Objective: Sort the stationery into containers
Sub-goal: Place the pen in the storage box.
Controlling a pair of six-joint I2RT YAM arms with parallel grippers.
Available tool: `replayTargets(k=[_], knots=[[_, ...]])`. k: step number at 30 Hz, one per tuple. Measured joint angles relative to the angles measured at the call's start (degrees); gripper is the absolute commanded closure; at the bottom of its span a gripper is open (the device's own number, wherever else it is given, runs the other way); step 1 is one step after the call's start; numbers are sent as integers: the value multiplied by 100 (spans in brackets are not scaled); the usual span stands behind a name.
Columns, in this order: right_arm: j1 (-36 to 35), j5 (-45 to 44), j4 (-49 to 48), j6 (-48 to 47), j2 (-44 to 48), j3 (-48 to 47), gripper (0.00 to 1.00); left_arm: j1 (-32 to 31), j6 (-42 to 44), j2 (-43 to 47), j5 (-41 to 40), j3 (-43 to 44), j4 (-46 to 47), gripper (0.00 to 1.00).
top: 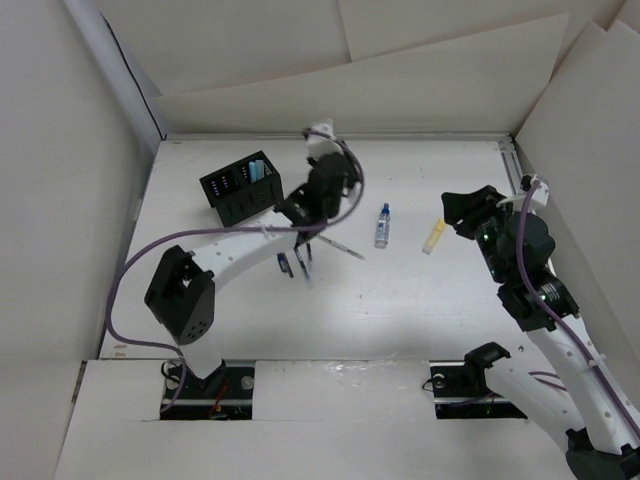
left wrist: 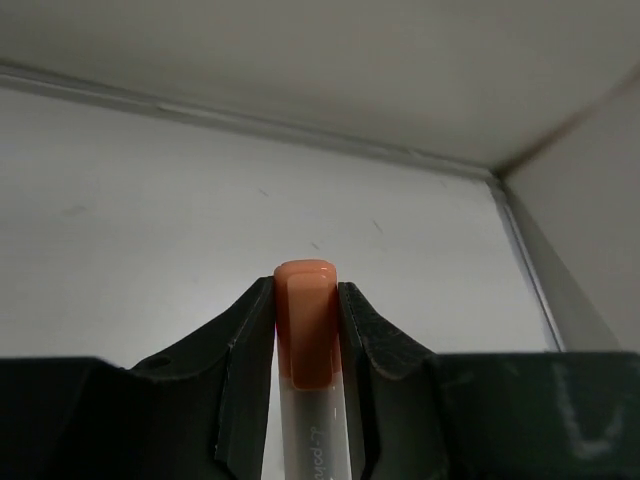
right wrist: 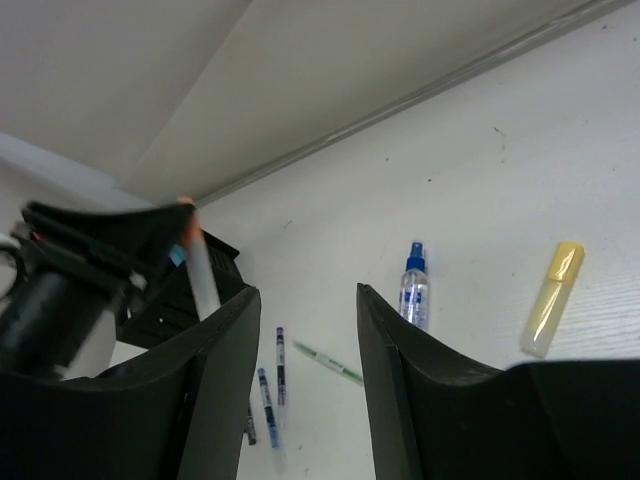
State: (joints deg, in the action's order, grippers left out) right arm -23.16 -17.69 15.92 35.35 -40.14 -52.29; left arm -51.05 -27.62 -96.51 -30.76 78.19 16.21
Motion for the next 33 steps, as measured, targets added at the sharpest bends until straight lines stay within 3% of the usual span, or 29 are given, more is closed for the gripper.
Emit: replayTargets(k=[6,10,19,33], knots=[[0,66,-90,0,-315,179,51,2295,146,-404,-269,225,20,97],[0,72,-105,0,-339,199,51,3021,448,-938,-516,715,-195,97],[0,173,-175,0,-337,247,51,3161,1567,-1565,-1231,1145,168,97],[0,190,-302,-63,-210,264,51,3152,2835,-1969,-1882,1086,1222,94]])
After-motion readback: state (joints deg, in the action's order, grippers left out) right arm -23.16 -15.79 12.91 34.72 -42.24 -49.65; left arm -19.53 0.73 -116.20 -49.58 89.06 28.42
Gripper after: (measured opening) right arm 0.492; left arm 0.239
